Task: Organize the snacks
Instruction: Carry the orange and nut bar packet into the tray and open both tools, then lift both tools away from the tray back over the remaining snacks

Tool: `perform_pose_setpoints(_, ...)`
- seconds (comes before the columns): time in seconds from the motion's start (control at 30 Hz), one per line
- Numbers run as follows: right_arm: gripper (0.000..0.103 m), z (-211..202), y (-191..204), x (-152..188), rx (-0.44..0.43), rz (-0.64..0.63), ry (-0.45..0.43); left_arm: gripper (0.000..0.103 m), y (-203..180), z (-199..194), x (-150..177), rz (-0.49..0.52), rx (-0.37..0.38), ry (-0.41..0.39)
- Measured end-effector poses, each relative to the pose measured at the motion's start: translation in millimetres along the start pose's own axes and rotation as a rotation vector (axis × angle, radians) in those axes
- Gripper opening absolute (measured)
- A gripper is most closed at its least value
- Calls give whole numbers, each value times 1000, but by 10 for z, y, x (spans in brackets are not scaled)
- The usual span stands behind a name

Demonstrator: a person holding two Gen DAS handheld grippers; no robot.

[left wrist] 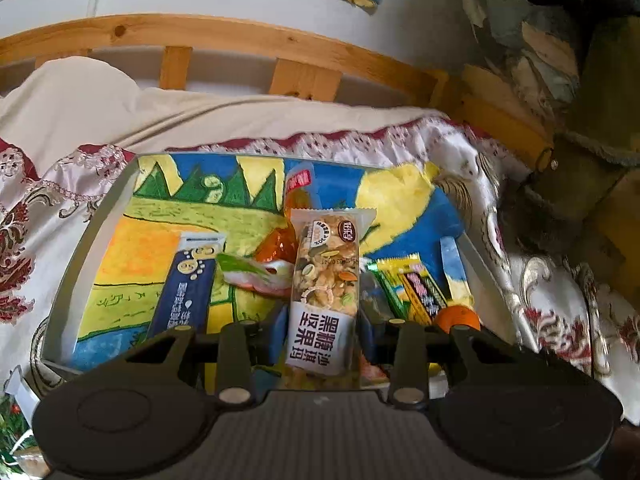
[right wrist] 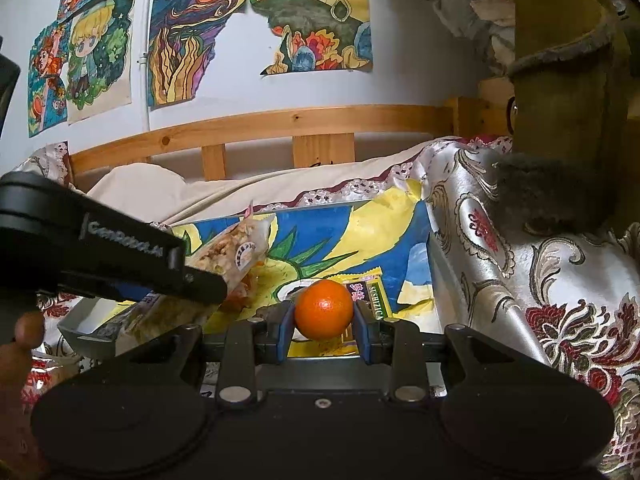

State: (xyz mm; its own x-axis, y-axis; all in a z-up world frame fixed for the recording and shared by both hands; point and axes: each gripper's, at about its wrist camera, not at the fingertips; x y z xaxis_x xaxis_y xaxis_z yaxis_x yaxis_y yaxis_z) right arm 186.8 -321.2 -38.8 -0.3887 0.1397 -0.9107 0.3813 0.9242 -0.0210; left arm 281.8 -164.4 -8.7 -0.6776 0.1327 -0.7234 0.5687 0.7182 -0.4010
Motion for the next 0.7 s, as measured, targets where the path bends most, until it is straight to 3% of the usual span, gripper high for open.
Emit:
perform_pose_setpoints(0.1, 33, 10, -4, 0, -2, 5, 5, 41, -17, 6, -1, 38, 21, 41)
perform_pose_setpoints(0.2, 33, 7, 9, 4, -1, -1, 6, 41, -63, 57, -30, 84, -5, 59)
perform_pose_setpoints(0.7, 34, 44, 25, 14, -1, -4, 11, 42, -46, 286, -149, 62, -17, 92)
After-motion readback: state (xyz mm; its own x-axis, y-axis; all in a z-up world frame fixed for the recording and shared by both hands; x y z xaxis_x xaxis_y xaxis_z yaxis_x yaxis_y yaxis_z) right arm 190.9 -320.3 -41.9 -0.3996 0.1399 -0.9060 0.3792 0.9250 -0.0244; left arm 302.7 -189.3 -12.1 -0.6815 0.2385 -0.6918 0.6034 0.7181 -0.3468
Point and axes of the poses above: each gripper's, at about its wrist camera, not at the fingertips, and z roughly the way its jaws point, y to its left, x to its underside, and after that the axes turned 13 degrees about x, right-handed
